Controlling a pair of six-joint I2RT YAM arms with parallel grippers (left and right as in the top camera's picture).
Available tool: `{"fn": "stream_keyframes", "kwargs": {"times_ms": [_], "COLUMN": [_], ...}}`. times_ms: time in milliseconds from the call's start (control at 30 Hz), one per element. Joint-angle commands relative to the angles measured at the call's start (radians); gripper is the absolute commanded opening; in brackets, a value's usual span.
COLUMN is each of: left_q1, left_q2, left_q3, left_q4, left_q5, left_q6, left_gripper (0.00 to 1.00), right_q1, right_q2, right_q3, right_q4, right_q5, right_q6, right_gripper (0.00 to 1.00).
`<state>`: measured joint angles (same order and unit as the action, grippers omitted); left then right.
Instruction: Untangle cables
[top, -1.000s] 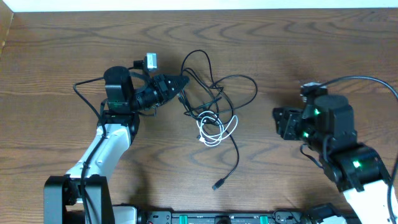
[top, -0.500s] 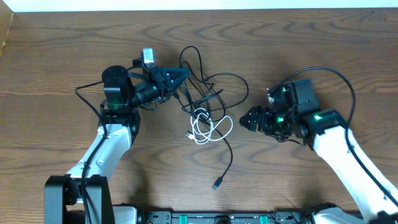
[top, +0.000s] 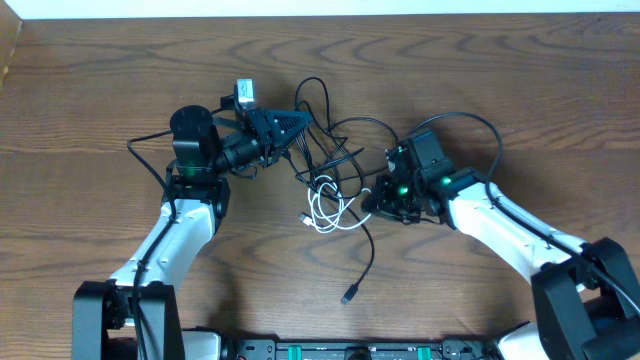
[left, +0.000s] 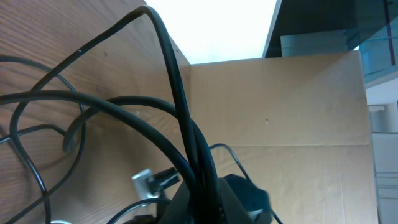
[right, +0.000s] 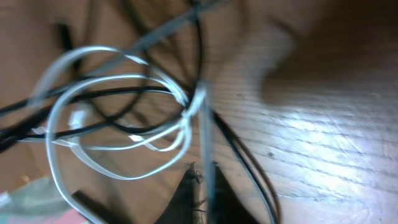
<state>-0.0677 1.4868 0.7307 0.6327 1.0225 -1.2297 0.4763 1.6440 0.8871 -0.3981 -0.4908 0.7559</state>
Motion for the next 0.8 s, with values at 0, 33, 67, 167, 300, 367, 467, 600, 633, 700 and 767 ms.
{"fn": "stream_keyframes", "kwargs": {"times_ms": [0,33,67,167,300,367,467,600,633,700,767], "left_q1": [-0.001,-0.001,-0.001,-0.001,0.01,0.023,0.048,0.082,0.089,0.112,0.14], "left_q2": [0.0,0.0,0.0,0.0,0.0,0.0,0.0,0.0,0.0,0.0,0.0], "left_q3": [0.008,0.008,0.008,0.008,0.008,0.008,0.008,0.008,0.008,0.008,0.008], "left_q4": [0.009,0.008,0.008,0.008,0.008,0.008,0.002,0.0,0.0,-0.004,-0.011], "left_q5": [0.009,0.009,0.009,0.01,0.01,0.01,0.009,0.009,0.009,0.009,0.009], "left_q6": [0.035,0.056,0.07,0.073,0.076,0.096,0.145,0.19,0.205,0.257,0.29], "left_gripper": [0.07,0.08,0.08,0.08,0.08,0.08,0.08,0.08,0.08,0.08,0.08], "right_q1": [0.016,0.012,0.002,-0.046,-0.178,-0.254,-0.383,-0.516,-0.532,-0.566,-0.592], "right_q2": [0.009,0.002,-0.007,-0.062,-0.208,-0.284,-0.41,-0.541,-0.559,-0.594,-0.618], "right_q3": [0.001,0.001,0.001,0.002,0.002,0.002,0.002,0.002,0.002,0.002,0.002], "right_q4": [-0.003,-0.01,-0.035,-0.137,-0.312,-0.37,-0.403,-0.409,-0.413,-0.421,-0.423], "right_q5": [0.068,0.084,0.132,0.329,0.612,0.7,0.729,0.694,0.694,0.694,0.695], "right_q6": [-0.068,-0.094,-0.093,-0.029,0.027,0.036,-0.002,-0.065,-0.065,-0.065,-0.066], "right_gripper": [0.01,0.01,0.01,0.01,0.01,0.01,0.01,0.01,0.01,0.01,0.01]}}
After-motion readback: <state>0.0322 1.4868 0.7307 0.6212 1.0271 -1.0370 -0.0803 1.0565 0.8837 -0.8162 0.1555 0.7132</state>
